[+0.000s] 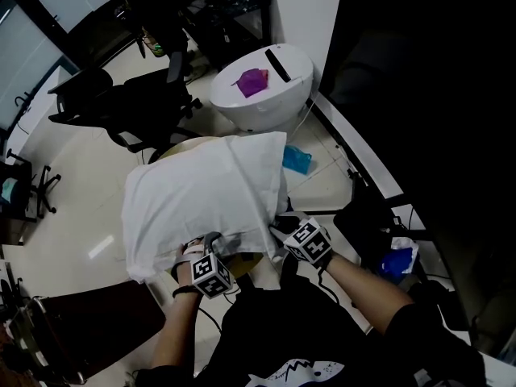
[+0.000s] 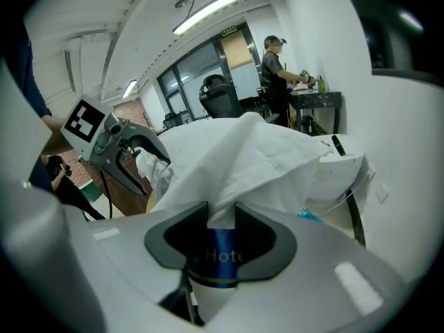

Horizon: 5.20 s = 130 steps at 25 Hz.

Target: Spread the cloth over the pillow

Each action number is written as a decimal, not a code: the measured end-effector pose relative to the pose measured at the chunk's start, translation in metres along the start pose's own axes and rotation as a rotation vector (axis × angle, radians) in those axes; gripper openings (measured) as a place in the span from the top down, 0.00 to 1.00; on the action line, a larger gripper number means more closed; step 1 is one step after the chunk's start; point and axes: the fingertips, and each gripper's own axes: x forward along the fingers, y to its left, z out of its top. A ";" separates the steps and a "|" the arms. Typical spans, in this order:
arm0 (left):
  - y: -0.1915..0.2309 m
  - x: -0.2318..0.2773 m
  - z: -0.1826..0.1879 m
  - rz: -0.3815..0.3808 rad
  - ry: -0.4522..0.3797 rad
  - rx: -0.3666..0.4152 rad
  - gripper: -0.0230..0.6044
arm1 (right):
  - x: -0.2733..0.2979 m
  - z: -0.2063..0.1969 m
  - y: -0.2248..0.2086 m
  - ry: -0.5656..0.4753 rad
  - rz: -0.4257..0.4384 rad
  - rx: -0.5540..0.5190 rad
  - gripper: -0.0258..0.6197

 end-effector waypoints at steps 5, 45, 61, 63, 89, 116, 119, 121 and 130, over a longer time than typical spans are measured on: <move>0.000 -0.002 0.004 -0.023 0.011 -0.014 0.47 | -0.005 0.006 -0.006 -0.019 0.000 0.039 0.76; -0.010 0.018 -0.009 -0.037 0.048 -0.038 0.47 | -0.051 -0.008 -0.142 0.155 -0.293 -0.102 0.94; -0.024 -0.017 0.035 -0.035 0.007 0.020 0.47 | -0.099 -0.045 -0.073 -0.020 -0.133 -0.037 0.76; -0.024 -0.024 0.064 -0.007 -0.057 0.068 0.47 | -0.096 -0.060 -0.051 0.001 -0.071 -0.061 0.75; -0.015 0.026 0.095 -0.110 -0.071 0.152 0.47 | -0.115 -0.068 0.007 0.107 -0.187 -0.356 0.91; -0.023 0.028 0.065 -0.229 -0.141 0.249 0.47 | -0.042 -0.139 -0.029 0.335 -0.304 -0.293 0.80; -0.021 0.019 0.065 -0.226 -0.174 0.272 0.47 | -0.062 -0.129 -0.028 0.308 -0.334 -0.232 0.78; -0.021 0.013 0.063 -0.224 -0.197 0.285 0.47 | -0.074 -0.123 -0.027 0.313 -0.361 -0.242 0.77; 0.002 -0.050 0.047 -0.138 -0.312 0.318 0.47 | -0.125 -0.066 -0.038 0.331 -0.526 -0.336 0.77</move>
